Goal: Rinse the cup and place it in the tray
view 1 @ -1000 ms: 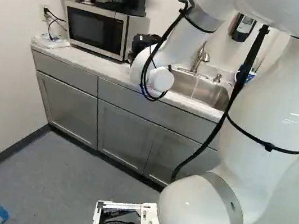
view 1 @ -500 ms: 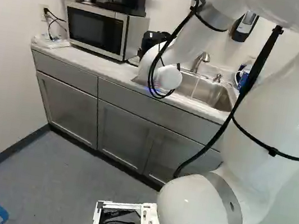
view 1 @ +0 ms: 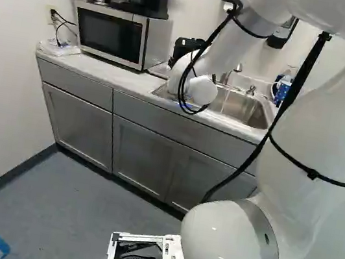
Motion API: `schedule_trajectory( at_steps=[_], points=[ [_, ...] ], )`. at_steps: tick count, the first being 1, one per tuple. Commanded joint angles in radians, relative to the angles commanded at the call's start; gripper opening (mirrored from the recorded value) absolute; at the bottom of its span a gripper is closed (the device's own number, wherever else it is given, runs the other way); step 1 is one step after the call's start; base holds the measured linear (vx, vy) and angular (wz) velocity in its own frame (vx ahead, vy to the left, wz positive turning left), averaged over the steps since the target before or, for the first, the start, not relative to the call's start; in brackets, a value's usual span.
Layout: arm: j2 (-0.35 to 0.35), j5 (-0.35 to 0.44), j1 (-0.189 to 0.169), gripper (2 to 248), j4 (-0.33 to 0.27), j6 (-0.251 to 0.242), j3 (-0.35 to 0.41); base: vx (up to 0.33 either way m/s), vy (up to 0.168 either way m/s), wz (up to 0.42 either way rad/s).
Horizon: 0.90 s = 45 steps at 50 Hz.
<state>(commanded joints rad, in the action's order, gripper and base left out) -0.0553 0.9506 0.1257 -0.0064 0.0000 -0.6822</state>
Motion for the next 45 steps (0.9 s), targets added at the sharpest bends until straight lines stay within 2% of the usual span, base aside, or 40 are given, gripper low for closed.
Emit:
schedule_trajectory(
  at_steps=[45],
  points=[
    [-0.001,0.0,-0.136,122,0.0,0.0,-0.001,0.0,0.0,0.0]
  ],
)
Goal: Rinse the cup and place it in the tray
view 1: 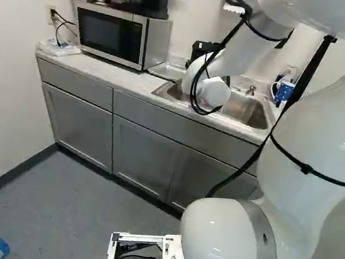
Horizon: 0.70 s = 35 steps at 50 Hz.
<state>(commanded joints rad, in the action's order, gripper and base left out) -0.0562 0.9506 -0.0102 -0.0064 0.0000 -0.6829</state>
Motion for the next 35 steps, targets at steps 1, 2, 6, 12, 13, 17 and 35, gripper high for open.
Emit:
schedule_trajectory(
  at_steps=[1,2,6,12,13,17,35],
  points=[
    [0.0,0.0,-0.003,122,0.0,0.0,0.0,0.0,0.0,0.0],
    [0.0,0.0,-0.006,122,0.0,0.0,0.0,0.0,0.0,0.0],
    [-0.002,0.0,-0.018,122,0.0,0.0,0.0,0.0,0.0,0.0],
    [-0.01,0.0,-0.036,122,0.0,0.0,0.003,0.0,0.0,0.0],
    [-0.011,0.0,-0.039,122,0.0,0.0,0.003,0.0,0.0,0.0],
    [-0.018,0.0,-0.051,122,0.0,0.0,0.005,0.0,0.0,0.0],
    [-0.047,-0.009,-0.089,122,0.014,0.0,0.016,0.0,0.0,0.0]
  ],
)
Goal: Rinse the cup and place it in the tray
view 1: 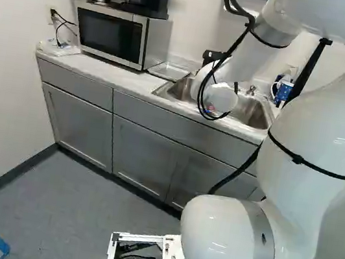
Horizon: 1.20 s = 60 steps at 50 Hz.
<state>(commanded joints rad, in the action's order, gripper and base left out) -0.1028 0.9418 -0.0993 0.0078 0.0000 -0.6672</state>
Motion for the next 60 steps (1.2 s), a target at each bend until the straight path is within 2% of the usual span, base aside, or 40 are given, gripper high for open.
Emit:
schedule_trajectory(
  at_steps=[21,60],
  points=[
    [-0.028,-0.007,-0.026,122,0.011,0.0,0.001,0.0,0.0,0.0],
    [-0.039,-0.035,-0.131,122,0.011,0.0,-0.011,0.0,0.0,0.0]
  ],
)
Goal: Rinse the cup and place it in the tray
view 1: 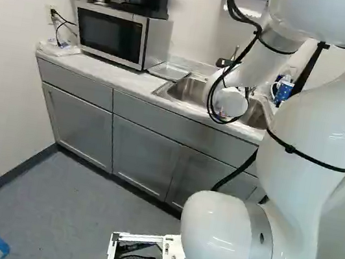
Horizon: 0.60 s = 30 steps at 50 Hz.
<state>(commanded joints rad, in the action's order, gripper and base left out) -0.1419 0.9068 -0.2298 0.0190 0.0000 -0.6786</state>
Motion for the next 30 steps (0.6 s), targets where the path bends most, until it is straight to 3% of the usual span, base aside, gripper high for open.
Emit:
schedule_trajectory(
  at_steps=[30],
  points=[
    [0.002,-0.038,-0.067,122,0.0,0.0,0.002,0.0,0.0,0.0]
  ],
)
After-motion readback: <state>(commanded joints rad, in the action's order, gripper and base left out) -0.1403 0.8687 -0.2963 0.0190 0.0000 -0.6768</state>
